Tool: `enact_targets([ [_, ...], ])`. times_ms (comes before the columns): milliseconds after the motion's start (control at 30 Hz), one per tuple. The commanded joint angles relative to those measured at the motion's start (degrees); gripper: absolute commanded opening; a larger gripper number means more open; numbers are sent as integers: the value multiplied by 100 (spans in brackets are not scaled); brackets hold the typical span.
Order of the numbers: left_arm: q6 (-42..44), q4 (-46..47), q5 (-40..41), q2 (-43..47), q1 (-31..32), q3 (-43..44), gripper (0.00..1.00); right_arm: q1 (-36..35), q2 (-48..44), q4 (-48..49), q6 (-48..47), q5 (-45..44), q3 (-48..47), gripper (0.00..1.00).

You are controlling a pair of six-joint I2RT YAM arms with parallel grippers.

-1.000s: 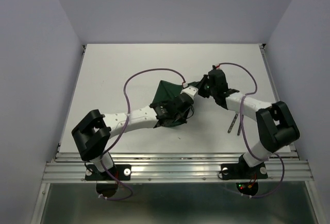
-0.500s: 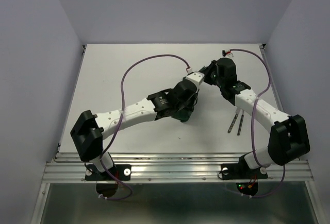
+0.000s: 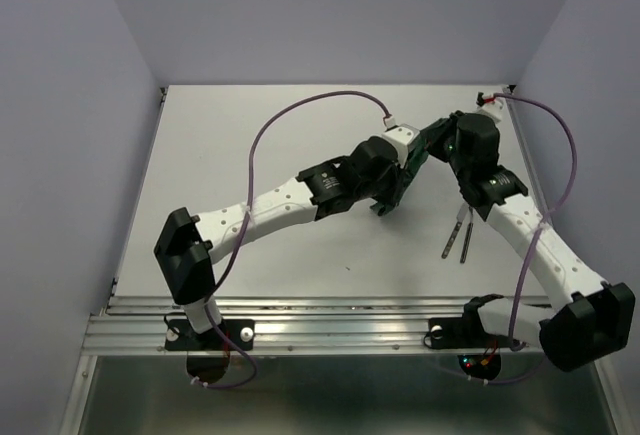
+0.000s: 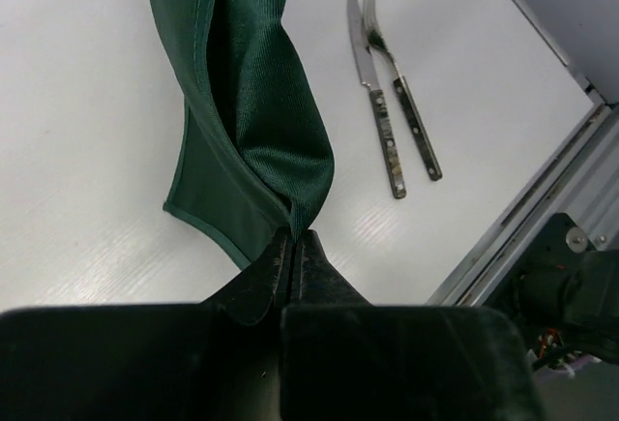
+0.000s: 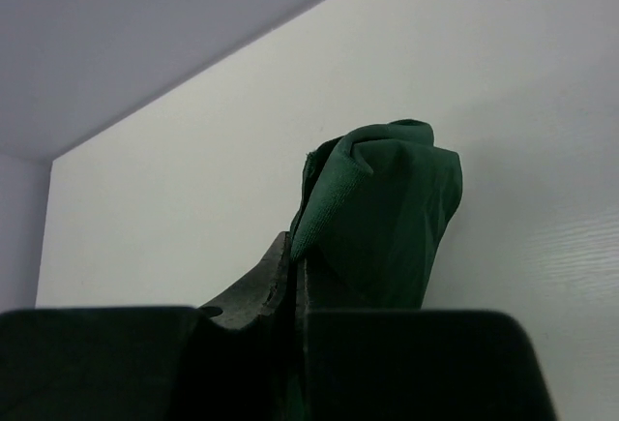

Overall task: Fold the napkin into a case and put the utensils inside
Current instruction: Turn over the upper triangle folded napkin at the center of the board.

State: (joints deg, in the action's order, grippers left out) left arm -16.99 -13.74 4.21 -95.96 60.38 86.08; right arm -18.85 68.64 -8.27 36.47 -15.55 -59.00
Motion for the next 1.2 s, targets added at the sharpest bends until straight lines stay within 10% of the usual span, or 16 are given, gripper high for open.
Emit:
enact_targets([
  [0, 12, 91, -595, -325, 184, 742, 0, 92, -762, -551, -403, -782, -6, 1],
  [500, -366, 257, -2107, -1522, 712, 2651, 0, 145, -934, -2467, -1633, -1584, -1393, 1],
  [1167, -1342, 3351, -2857, 472, -1168, -3018, 0, -418, 3436, -1142, -1617, 1000, -2651, 1],
])
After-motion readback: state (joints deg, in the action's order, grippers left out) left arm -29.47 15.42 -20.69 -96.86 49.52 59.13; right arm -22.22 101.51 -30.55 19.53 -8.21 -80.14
